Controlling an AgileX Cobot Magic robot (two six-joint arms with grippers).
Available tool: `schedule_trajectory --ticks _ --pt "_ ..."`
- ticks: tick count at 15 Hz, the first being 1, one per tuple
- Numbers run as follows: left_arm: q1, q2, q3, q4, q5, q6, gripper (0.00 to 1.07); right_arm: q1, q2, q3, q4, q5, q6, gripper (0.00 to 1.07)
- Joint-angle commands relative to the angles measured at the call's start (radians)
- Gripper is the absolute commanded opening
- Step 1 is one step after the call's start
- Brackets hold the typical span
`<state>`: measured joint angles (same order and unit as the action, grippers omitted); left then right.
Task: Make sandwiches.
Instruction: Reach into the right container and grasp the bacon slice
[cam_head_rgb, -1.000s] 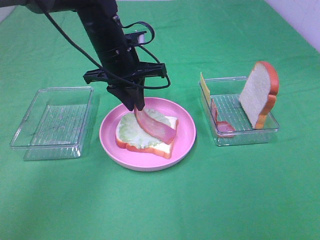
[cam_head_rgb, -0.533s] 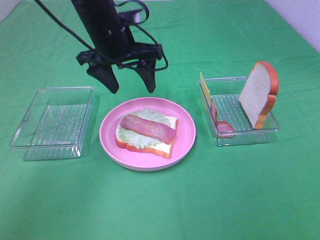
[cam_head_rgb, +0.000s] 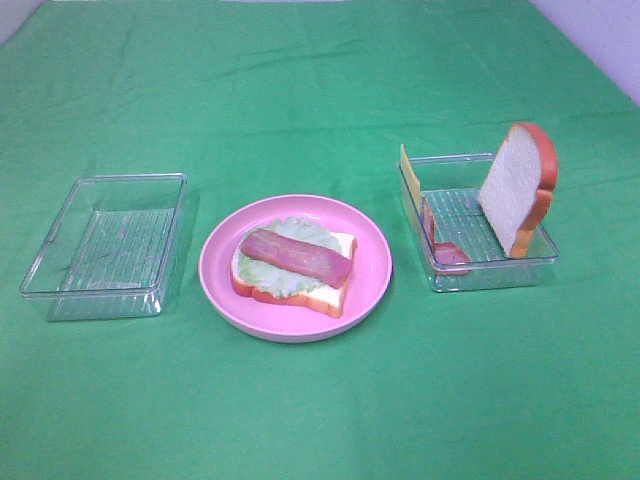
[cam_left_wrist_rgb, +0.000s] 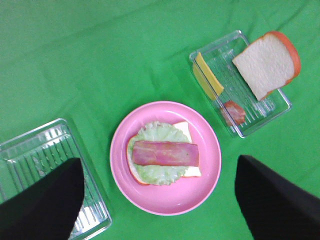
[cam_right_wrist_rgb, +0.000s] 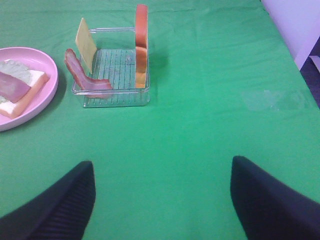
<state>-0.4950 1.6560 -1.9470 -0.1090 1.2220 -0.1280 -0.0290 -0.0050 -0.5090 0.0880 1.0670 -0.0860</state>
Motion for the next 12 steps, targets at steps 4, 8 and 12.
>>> schedule_trajectory --ticks 4,8,12 --pt "-0.002 -0.262 0.262 0.04 0.066 0.008 0.79 -0.004 -0.016 0.002 0.0 -0.007 -0.013 0.71" --pt "-0.002 -0.494 0.625 0.043 0.065 0.006 0.79 -0.004 -0.016 0.002 0.0 -0.007 -0.013 0.71" --pt "-0.002 -0.78 0.986 0.043 0.029 0.002 0.79 -0.004 -0.016 0.002 0.0 -0.007 -0.013 0.71"
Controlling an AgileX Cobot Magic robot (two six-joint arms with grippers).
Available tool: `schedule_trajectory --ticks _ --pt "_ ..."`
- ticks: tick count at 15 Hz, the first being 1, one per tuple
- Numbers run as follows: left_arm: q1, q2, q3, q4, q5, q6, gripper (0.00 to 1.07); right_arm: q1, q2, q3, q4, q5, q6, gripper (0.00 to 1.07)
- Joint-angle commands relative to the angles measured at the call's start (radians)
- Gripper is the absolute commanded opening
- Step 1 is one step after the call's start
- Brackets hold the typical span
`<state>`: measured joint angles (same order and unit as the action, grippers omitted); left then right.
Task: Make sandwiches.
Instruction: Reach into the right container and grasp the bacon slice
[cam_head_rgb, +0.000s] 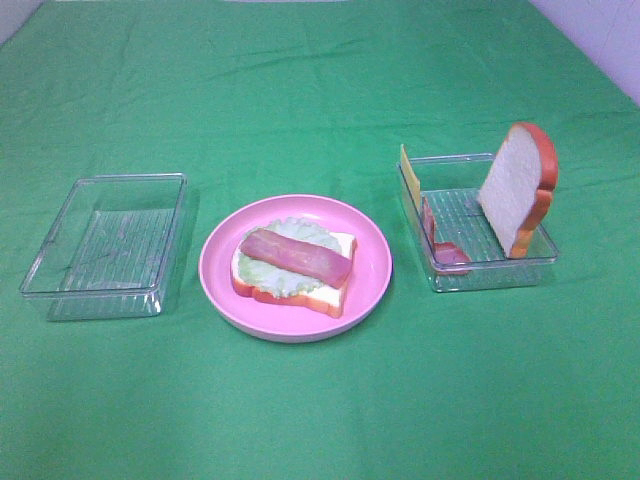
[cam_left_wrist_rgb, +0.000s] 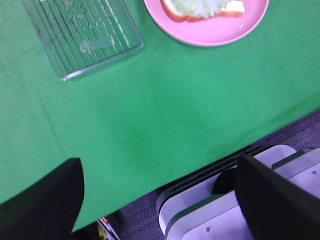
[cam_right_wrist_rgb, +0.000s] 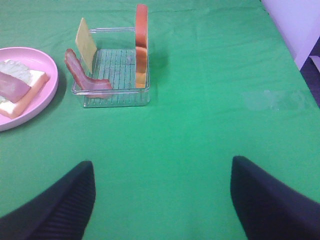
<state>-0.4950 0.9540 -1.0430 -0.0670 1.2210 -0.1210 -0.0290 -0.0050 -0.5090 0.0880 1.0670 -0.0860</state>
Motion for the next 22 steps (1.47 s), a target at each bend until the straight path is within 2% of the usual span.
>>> schedule_trajectory --ticks 1,4,6,11,14,15,18,22 --pt "-0.002 -0.149 0.147 0.001 0.018 -0.005 0.79 -0.004 -0.016 0.002 0.0 -0.007 -0.013 0.71" --pt "-0.002 -0.357 0.281 0.01 -0.018 -0.003 0.79 -0.004 -0.016 0.002 0.0 -0.007 -0.013 0.71" --pt "-0.002 -0.496 0.351 0.031 -0.037 0.019 0.79 -0.004 -0.016 0.002 0.0 -0.007 -0.013 0.71" --pt "-0.002 -0.806 0.46 0.042 -0.051 0.136 0.79 -0.004 -0.014 0.002 -0.001 -0.008 -0.013 0.71" --pt "-0.002 -0.92 0.501 0.041 -0.055 0.131 0.79 -0.004 0.035 -0.008 0.002 -0.025 -0.013 0.71" --pt "-0.002 -0.973 0.503 0.049 -0.088 0.133 0.79 -0.004 0.143 -0.024 0.007 -0.111 -0.013 0.71" --pt "-0.002 -0.979 0.509 0.049 -0.115 0.133 0.78 -0.004 0.322 -0.024 0.064 -0.282 -0.014 0.71" --pt "-0.002 -0.98 0.511 0.044 -0.118 0.131 0.78 -0.004 0.678 -0.049 0.27 -0.488 -0.164 0.71"
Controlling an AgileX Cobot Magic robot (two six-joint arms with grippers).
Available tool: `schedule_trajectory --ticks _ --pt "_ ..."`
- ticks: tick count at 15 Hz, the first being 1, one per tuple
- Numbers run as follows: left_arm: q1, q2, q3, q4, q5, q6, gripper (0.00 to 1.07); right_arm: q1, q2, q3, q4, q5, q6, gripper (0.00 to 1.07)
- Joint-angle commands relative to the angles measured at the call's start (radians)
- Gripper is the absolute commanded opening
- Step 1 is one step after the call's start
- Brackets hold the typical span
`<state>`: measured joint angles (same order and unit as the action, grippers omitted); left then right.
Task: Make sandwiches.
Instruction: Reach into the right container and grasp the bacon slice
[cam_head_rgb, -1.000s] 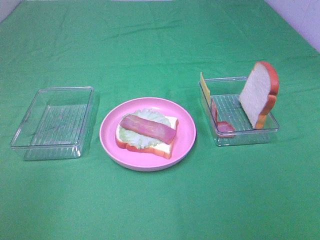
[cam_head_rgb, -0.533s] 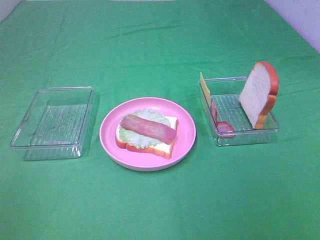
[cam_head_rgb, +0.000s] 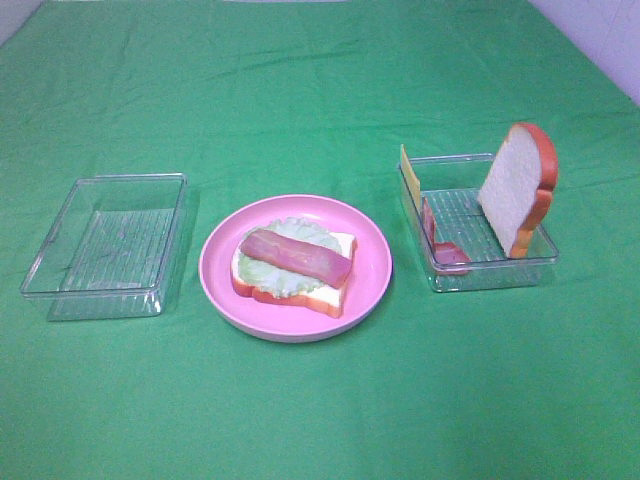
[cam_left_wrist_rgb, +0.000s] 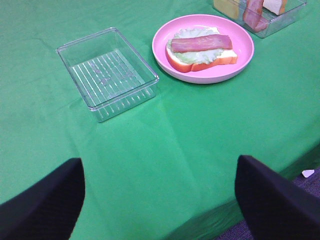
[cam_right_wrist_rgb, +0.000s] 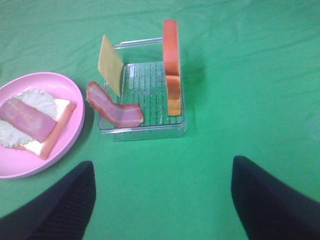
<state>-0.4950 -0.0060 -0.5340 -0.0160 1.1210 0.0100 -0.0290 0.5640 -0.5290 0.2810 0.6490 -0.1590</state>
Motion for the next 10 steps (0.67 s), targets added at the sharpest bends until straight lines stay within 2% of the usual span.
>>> schedule_trajectory --ticks 1,6,9,10 --pt "-0.002 -0.022 0.002 -0.007 -0.018 0.0 0.78 -0.004 0.197 -0.064 0.125 -0.073 -0.17 0.71" --pt "-0.002 -0.022 0.027 -0.008 -0.06 -0.001 0.78 -0.003 0.623 -0.34 0.315 0.038 -0.368 0.71" --pt "-0.002 -0.022 0.035 -0.011 -0.075 -0.001 0.78 -0.003 0.784 -0.48 0.328 0.132 -0.38 0.71" --pt "-0.002 -0.022 0.035 -0.01 -0.075 -0.001 0.78 0.032 0.89 -0.565 0.306 0.154 -0.384 0.7"
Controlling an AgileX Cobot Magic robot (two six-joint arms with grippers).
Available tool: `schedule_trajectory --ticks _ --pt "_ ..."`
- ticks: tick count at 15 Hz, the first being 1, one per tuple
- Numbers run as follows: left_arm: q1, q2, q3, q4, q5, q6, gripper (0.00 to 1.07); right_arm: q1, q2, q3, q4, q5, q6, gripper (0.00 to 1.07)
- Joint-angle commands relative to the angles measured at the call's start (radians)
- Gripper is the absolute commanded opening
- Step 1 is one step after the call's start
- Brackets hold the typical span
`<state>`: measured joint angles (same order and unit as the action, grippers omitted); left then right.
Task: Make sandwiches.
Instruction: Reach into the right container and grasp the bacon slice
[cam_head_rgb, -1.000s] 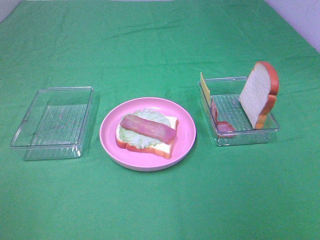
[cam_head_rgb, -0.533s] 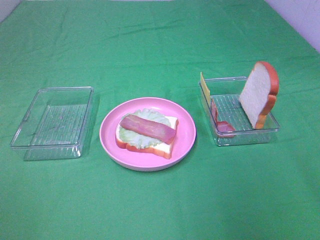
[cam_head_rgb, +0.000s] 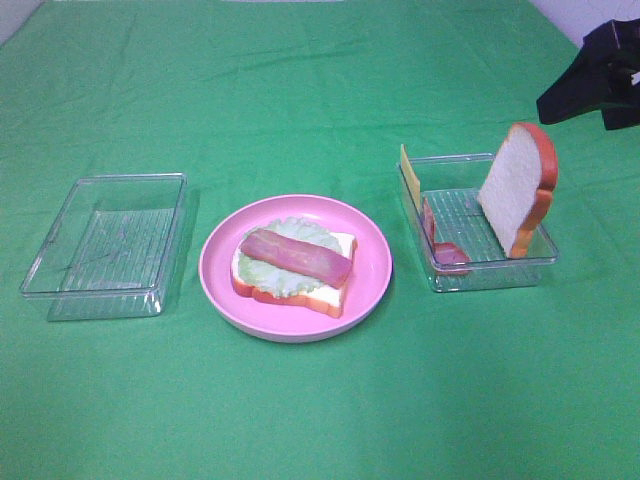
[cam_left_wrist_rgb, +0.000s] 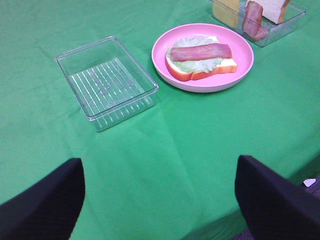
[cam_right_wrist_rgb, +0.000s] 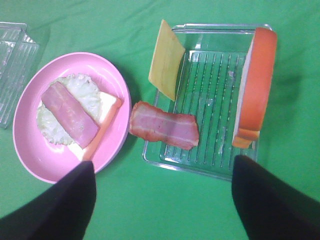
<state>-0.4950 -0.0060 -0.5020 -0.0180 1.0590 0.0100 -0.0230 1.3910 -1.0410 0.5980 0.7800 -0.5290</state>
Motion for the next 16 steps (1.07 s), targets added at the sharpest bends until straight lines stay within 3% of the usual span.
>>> schedule_trajectory --ticks 1,6,9,16 --pt "-0.002 -0.021 0.003 -0.008 -0.013 -0.001 0.78 0.067 0.112 -0.096 -0.046 0.023 -0.004 0.69" --pt "-0.002 -0.021 0.003 -0.008 -0.013 -0.001 0.78 0.247 0.365 -0.306 -0.298 0.103 0.301 0.63" --pt "-0.002 -0.022 0.003 -0.008 -0.013 -0.001 0.78 0.27 0.549 -0.441 -0.303 0.207 0.375 0.62" --pt "-0.002 -0.022 0.003 -0.008 -0.013 -0.001 0.78 0.27 0.698 -0.468 -0.292 0.134 0.379 0.6"
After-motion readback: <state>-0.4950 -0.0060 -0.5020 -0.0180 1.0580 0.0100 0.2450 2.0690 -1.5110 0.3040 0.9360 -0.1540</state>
